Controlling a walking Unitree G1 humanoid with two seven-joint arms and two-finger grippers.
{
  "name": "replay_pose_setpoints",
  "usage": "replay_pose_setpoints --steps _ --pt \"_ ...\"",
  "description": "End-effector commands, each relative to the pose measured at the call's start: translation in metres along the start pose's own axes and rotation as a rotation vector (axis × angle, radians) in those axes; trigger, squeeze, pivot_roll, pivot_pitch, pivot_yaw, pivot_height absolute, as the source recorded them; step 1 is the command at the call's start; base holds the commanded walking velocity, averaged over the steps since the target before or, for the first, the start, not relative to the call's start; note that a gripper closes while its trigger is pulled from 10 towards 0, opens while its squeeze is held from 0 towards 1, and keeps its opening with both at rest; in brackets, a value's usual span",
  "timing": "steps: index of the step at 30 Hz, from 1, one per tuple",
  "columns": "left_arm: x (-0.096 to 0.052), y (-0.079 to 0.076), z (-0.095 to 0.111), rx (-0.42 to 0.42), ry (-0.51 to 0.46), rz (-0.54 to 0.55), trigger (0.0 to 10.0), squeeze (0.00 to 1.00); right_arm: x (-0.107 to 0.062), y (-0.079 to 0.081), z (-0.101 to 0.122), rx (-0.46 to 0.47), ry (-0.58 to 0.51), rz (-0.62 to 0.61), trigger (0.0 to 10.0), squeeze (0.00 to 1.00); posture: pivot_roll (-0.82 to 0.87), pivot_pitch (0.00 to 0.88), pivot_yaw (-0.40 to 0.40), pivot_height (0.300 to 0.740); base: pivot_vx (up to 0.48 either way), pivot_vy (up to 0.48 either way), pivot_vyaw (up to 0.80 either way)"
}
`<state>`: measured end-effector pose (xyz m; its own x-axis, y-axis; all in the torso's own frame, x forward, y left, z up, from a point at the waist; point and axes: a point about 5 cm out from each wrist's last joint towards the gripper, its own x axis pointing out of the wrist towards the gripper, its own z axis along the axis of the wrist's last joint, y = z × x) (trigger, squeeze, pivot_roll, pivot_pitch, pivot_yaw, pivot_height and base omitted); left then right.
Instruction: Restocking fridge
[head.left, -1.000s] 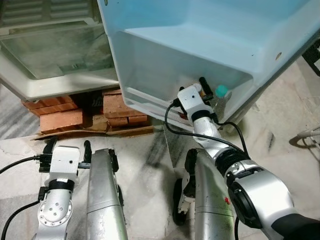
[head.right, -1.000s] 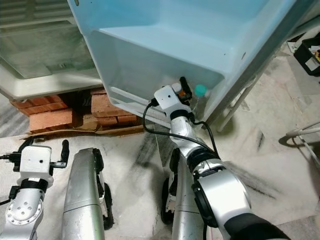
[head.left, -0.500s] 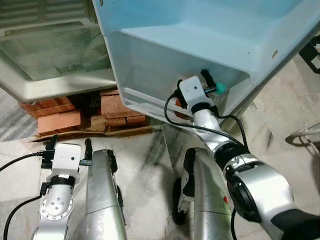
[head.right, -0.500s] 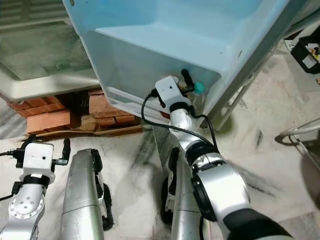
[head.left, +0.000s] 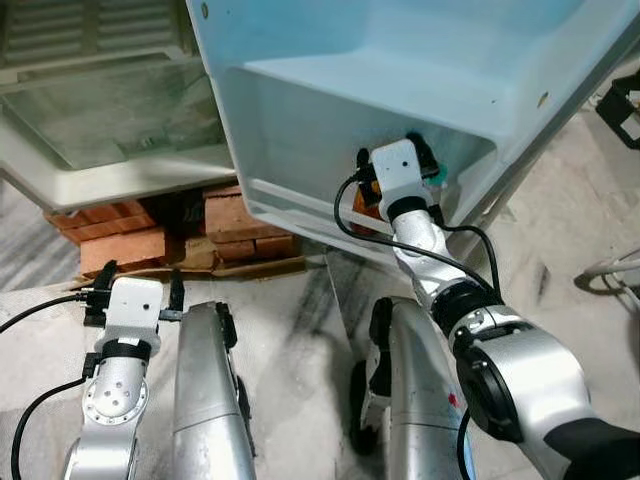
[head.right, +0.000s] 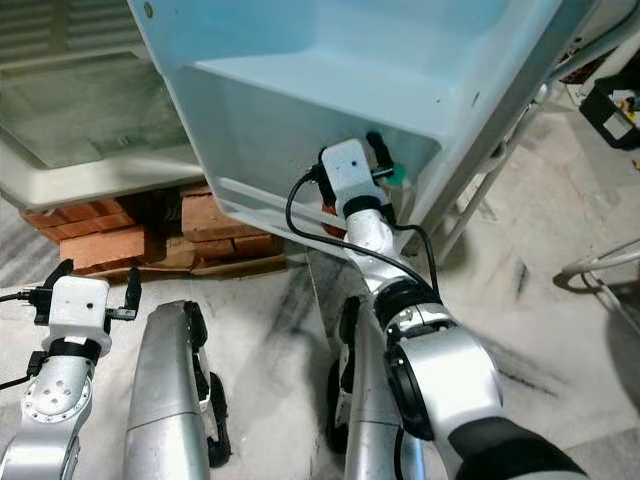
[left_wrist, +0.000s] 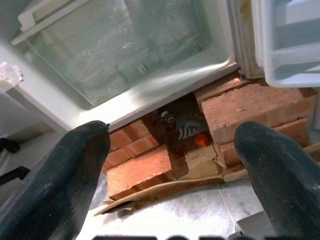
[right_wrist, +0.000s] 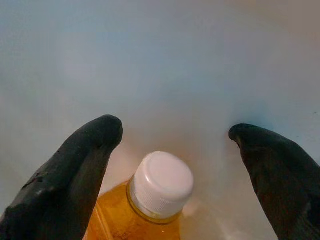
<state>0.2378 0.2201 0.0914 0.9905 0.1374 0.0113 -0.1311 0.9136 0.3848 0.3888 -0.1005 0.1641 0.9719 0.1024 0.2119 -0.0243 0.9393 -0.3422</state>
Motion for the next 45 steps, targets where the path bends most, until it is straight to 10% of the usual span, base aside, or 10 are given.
replay_pose_setpoints --steps 1,13,14,15,17,28,45 --pt "-0.002 0.000 -0.006 0.009 0.017 -0.013 10.0 0.00 0.003 -0.009 0.011 0.035 -0.080 -0.021 10.0 1.00 0.13 0.147 -0.005 0.491 0.000 0.000 0.00" --pt "0.002 -0.009 -0.008 -0.036 0.014 -0.042 10.0 0.00 -0.033 0.000 -0.003 0.210 -0.179 0.073 10.0 1.00 0.10 0.103 0.008 0.491 0.000 0.000 0.00" --pt "0.001 -0.009 -0.008 -0.035 0.011 -0.043 10.0 0.00 -0.043 0.003 -0.006 0.234 -0.181 0.088 10.0 0.52 0.09 0.093 0.010 0.491 0.000 0.000 0.00" --pt "0.001 -0.009 -0.008 -0.035 0.011 -0.043 10.0 0.00 -0.043 0.003 -0.006 0.234 -0.181 0.088 10.0 0.52 0.09 0.093 0.010 0.491 0.000 0.000 0.00" --pt "-0.002 -0.009 -0.009 -0.046 0.009 -0.049 10.0 0.00 -0.057 0.007 -0.013 0.258 -0.157 0.110 10.0 0.00 0.09 0.084 0.013 0.491 0.000 0.000 0.00" --pt "-0.007 -0.013 -0.014 -0.062 0.016 -0.044 10.0 0.00 -0.117 0.009 -0.040 0.303 0.016 0.202 10.0 0.00 0.06 0.037 0.002 0.491 0.000 0.000 0.00" --pt "-0.017 -0.028 -0.020 -0.116 0.051 -0.044 10.0 0.00 -0.128 -0.007 -0.033 0.388 0.054 0.218 10.0 0.00 0.02 0.031 0.004 0.571 0.000 0.000 0.00"
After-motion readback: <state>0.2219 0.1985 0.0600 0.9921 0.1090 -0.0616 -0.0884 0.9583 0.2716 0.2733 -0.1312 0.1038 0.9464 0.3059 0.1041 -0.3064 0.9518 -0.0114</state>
